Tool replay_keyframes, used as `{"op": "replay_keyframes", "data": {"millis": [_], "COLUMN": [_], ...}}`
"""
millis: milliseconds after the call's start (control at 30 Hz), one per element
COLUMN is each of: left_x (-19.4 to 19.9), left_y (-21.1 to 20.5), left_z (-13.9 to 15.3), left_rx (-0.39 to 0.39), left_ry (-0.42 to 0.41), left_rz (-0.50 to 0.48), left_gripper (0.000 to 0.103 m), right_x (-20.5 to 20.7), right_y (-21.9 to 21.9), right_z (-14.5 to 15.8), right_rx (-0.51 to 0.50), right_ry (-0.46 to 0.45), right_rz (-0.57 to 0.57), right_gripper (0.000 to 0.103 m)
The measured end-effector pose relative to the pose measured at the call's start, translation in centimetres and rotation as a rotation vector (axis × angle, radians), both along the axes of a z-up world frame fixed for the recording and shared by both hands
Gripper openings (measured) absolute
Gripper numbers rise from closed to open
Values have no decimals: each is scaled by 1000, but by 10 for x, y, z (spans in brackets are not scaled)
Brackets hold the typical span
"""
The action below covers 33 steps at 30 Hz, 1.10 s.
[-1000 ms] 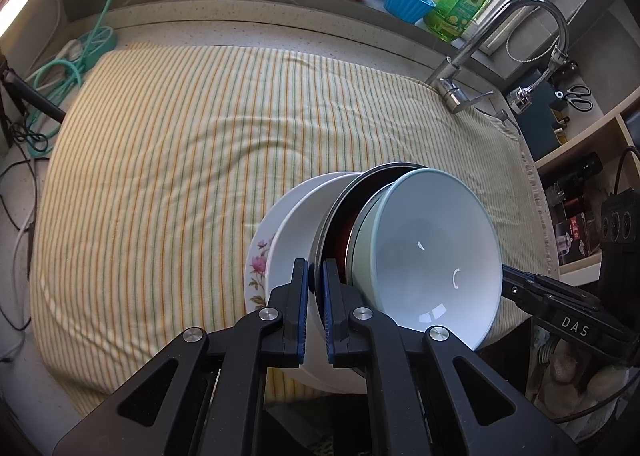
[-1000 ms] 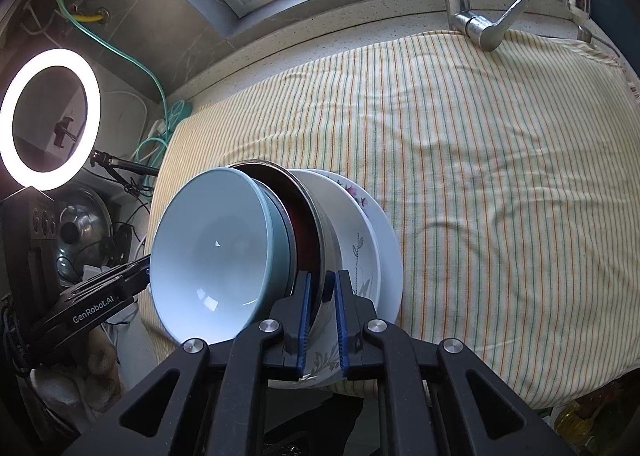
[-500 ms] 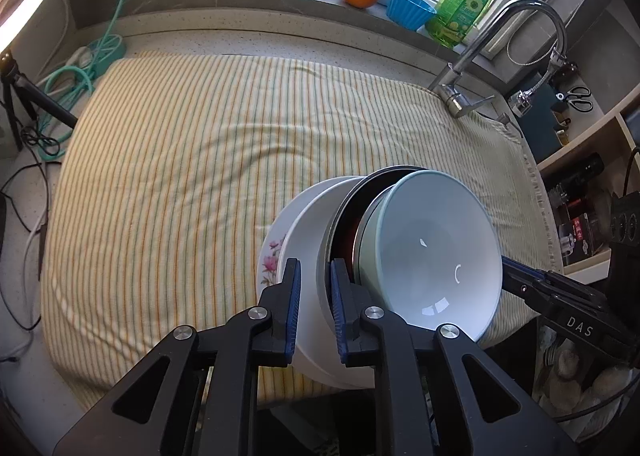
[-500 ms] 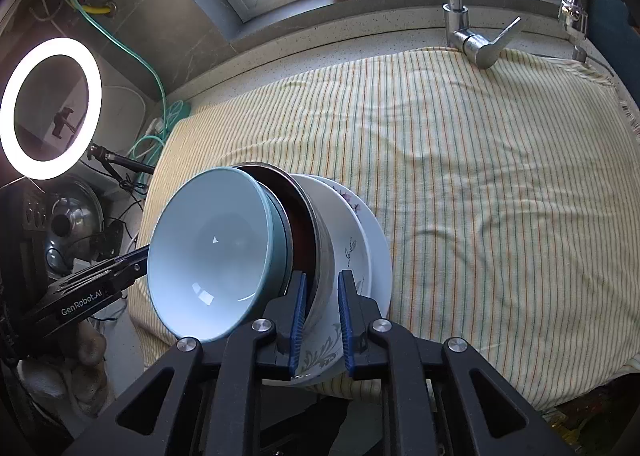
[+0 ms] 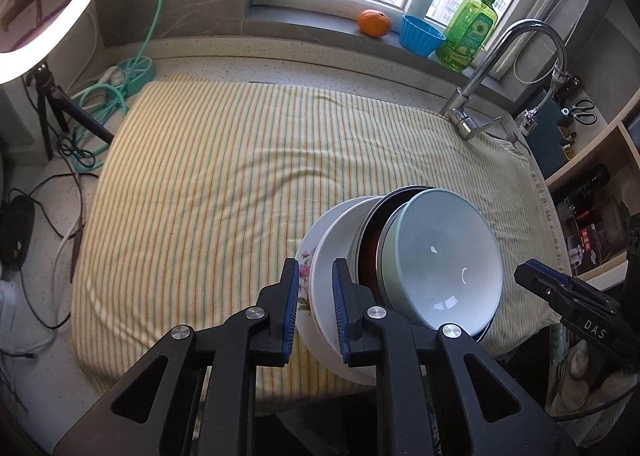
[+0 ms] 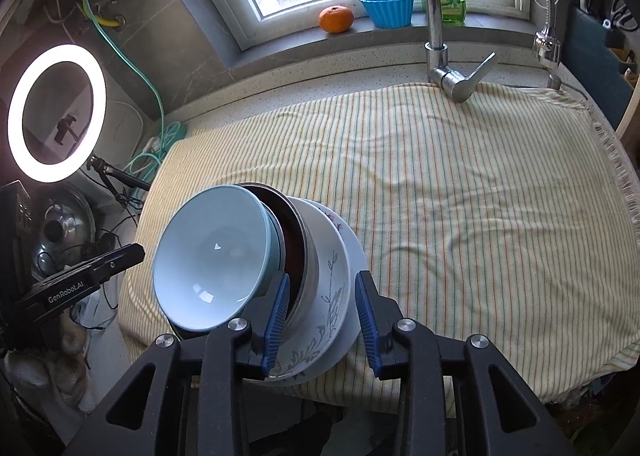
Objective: Organize plates and bowls
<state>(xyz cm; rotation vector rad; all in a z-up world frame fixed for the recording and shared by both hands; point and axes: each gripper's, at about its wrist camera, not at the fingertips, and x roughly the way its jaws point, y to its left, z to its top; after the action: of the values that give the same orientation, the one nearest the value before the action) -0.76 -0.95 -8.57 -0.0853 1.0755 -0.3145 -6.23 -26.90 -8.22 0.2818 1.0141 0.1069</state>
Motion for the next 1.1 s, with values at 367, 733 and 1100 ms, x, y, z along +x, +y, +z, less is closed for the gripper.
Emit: {"op": "replay_keyframes", "data": {"millis": [367, 733, 1100], "left_x": [-23, -47, -56], "left_y": [-8, -18, -21], "left_z": [15, 30, 35], "left_rx": [14, 43, 33], "left_ry": [-80, -194, -206], "left_rz": [-31, -50, -57], "left_gripper": [44, 63, 64], "right_x": [-16, -37, -51], "right_y": [16, 27, 33], "right_z": [16, 33, 43], "right_rx": [-78, -155, -191], "right_ry": [-87, -213, -278], "right_rz": [2, -34, -62], "right_gripper": [40, 55, 74]}}
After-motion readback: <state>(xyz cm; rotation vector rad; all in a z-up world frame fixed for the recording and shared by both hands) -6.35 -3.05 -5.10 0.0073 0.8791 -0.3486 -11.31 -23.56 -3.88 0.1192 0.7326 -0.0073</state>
